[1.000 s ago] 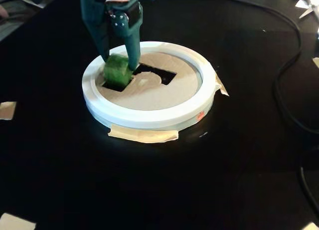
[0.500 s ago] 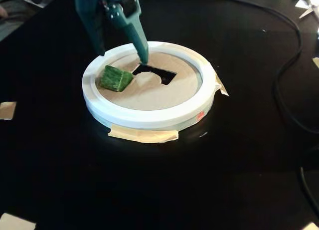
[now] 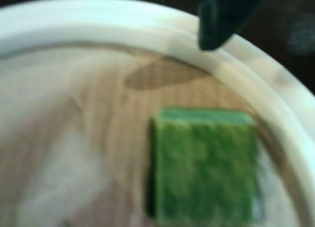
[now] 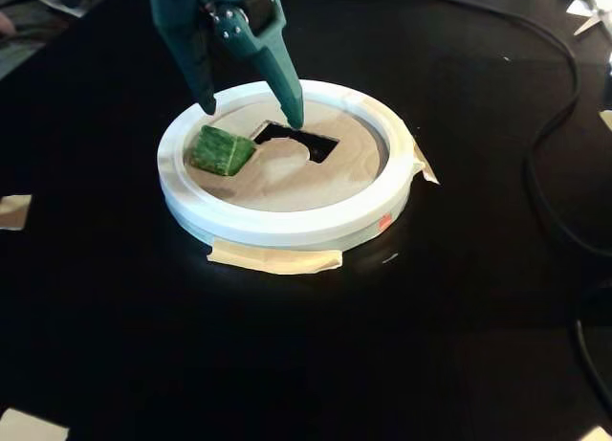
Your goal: Pick up the square block and drop it in corresponding square shaped hole
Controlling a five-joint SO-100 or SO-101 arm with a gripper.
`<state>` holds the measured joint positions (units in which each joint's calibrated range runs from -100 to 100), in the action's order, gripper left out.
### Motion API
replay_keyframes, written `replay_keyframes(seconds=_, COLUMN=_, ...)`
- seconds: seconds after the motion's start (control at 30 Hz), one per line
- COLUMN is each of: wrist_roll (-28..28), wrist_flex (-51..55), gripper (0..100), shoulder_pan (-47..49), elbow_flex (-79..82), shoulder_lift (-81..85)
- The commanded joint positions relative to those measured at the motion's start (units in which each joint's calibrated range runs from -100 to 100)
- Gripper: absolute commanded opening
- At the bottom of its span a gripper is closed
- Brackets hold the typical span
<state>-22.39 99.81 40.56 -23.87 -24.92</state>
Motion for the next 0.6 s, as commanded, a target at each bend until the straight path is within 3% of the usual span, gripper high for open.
replay_keyframes(seconds=0.0, wrist_roll=0.2, wrist_flex=-0.6, gripper=80, shoulder_pan=-0.2, elbow_flex=1.7, shoulder_lift=5.3)
replay_keyframes(seconds=0.23, wrist_roll=0.0, wrist_flex=-13.9, gripper=80, shoulder_pan=0.6, elbow_flex=14.7, shoulder_lift=6.4)
replay_keyframes(seconds=0.57, wrist_roll=0.0, wrist_flex=-24.4, gripper=80, shoulder_pan=4.3, elbow_flex=16.1, shoulder_lift=4.9)
